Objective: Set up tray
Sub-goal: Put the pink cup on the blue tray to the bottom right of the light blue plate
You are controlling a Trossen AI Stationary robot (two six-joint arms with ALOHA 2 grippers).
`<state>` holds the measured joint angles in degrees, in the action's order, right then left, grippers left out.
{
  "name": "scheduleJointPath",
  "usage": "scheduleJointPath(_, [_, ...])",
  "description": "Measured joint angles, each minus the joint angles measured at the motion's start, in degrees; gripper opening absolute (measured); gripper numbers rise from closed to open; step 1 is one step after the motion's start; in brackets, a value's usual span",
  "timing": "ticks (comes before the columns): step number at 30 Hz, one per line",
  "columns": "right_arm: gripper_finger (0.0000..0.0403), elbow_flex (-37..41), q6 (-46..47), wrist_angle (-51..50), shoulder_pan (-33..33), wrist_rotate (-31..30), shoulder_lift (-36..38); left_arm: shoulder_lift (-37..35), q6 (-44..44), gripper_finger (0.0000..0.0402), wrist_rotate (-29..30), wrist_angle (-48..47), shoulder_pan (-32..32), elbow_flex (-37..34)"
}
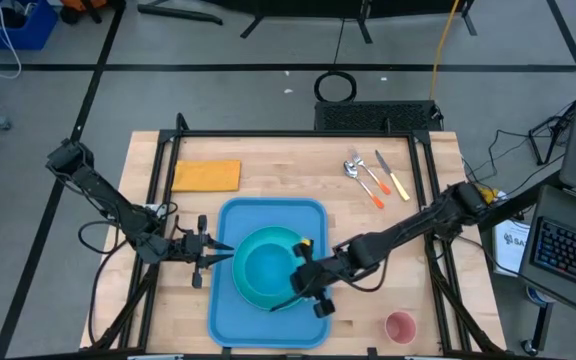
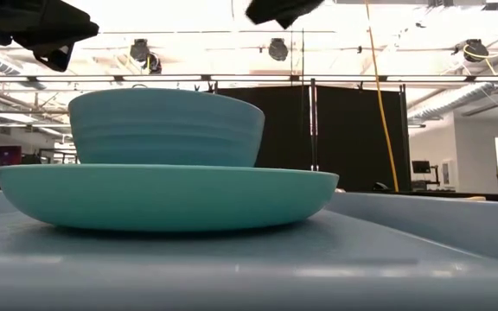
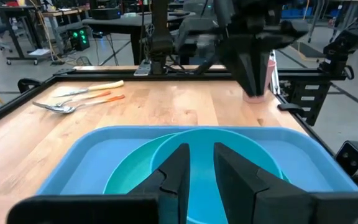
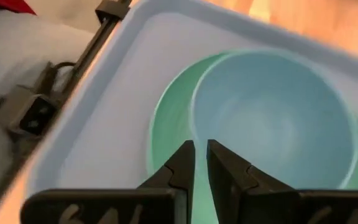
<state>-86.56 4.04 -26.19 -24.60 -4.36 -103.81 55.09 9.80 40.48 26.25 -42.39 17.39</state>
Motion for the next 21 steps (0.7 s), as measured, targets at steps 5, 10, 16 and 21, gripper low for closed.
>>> scheduleJointPath(5, [0.0032, 0.0, 10.7, -7.2, -2.8, 0.0, 3.7, 0.0, 0.9, 0.0077, 0.0, -0.5, 0.0, 0.0])
scheduleJointPath(10, [0.0023, 0.0, 21.5, -11.1, -6.5, 0.1, 6.4, 0.0, 1.2, 0.0077, 0.1, -0.4, 0.0, 0.0])
scheduleJointPath(16, [0.0016, 0.0, 33.9, -12.4, -10.3, 0.1, 6.9, 0.0, 1.0, 0.0077, 0.1, 0.1, 0.2, 0.0])
scheduleJointPath(21, [0.0035, 0.0, 45.7, -15.1, -12.0, -1.6, 6.9, 0.0, 0.4, 0.0077, 0.1, 0.6, 1.9, 0.0])
